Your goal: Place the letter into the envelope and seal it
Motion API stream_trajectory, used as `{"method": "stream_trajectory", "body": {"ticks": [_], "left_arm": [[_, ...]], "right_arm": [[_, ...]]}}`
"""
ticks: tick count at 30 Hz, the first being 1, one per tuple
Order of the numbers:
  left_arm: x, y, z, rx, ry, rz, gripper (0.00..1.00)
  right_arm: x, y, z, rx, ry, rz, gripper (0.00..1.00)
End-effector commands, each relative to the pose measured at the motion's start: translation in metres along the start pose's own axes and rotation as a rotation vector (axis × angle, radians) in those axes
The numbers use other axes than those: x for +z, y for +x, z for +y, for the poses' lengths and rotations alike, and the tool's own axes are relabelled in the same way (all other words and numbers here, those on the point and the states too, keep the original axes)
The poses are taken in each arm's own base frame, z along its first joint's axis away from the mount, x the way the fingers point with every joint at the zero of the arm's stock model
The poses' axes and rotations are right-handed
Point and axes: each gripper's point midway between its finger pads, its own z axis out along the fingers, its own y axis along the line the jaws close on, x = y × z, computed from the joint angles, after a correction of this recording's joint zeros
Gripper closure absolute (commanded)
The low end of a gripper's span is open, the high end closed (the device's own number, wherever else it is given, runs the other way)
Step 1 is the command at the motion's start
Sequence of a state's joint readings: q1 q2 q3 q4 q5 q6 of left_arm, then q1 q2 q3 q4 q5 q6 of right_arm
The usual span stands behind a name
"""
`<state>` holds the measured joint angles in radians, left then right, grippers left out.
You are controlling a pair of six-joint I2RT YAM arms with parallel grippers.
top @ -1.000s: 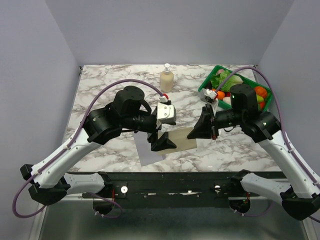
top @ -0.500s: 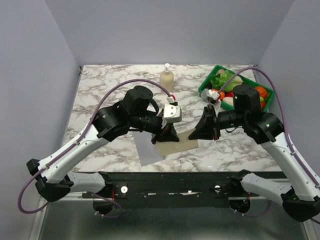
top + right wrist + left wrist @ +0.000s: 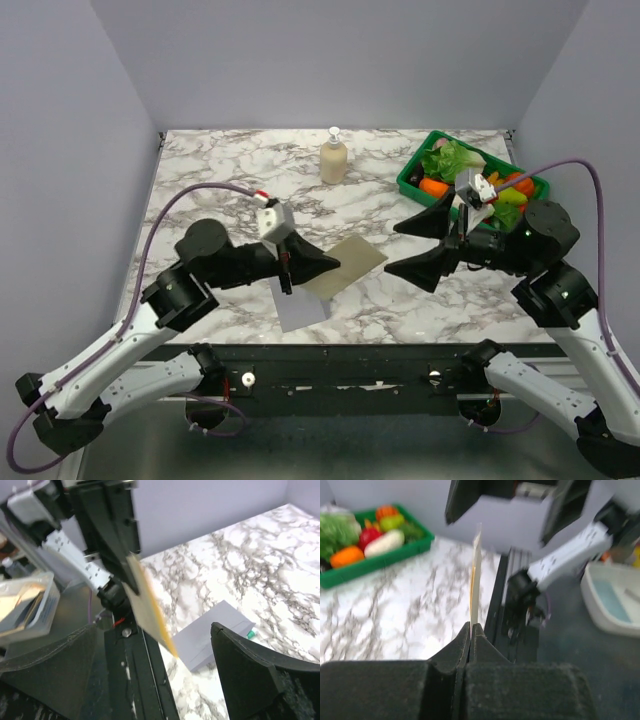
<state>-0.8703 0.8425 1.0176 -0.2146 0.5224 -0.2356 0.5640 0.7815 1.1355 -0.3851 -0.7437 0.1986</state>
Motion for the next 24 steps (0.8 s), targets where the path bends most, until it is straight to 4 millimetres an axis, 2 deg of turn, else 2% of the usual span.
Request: {"method": "stream_trajectory", "body": {"ticks": [1, 3, 4, 7, 11, 13, 15, 19, 24], "left_arm": [[-0.026, -0.102, -0.025, -0.044, 0.047, -0.495, 1.0], [-0.029, -0.105, -0.029, -0.094, 0.076, -0.536, 1.0], [-0.032, -0.113, -0.034, -0.088, 0.102, -0.574, 1.0], [-0.032, -0.116, -0.039, -0.118, 0.142, -0.592, 1.0], [-0.031, -0.114, -0.037, -0.125, 0.139, -0.595, 1.0], [-0.031, -0.113, -0.033, -0.128, 0.117, -0.602, 1.0], [-0.032, -0.112, -0.029, -0.133, 0.095, -0.607, 1.0], [-0.041, -0.123, -0.022, -0.134, 0.036, -0.664, 1.0], [-0.048, -0.136, -0.014, -0.116, -0.026, -0.713, 1.0]], "right_arm": [[0.016, -0.022, -0.023, 0.125, 0.087, -0.143, 0.0], [0.021, -0.028, -0.023, 0.139, 0.061, -0.184, 0.0], [0.025, -0.027, -0.02, 0.182, 0.031, -0.183, 0.0], [0.032, -0.032, -0.008, 0.208, -0.078, -0.212, 0.0], [0.031, -0.042, 0.009, 0.193, -0.197, -0.262, 0.0], [0.03, -0.038, 0.015, 0.202, -0.236, -0.254, 0.01], [0.029, -0.038, 0.018, 0.192, -0.252, -0.252, 0.04], [0.028, -0.031, 0.015, 0.172, -0.225, -0.222, 0.1], [0.025, -0.028, 0.017, 0.164, -0.217, -0.212, 0.11]]}}
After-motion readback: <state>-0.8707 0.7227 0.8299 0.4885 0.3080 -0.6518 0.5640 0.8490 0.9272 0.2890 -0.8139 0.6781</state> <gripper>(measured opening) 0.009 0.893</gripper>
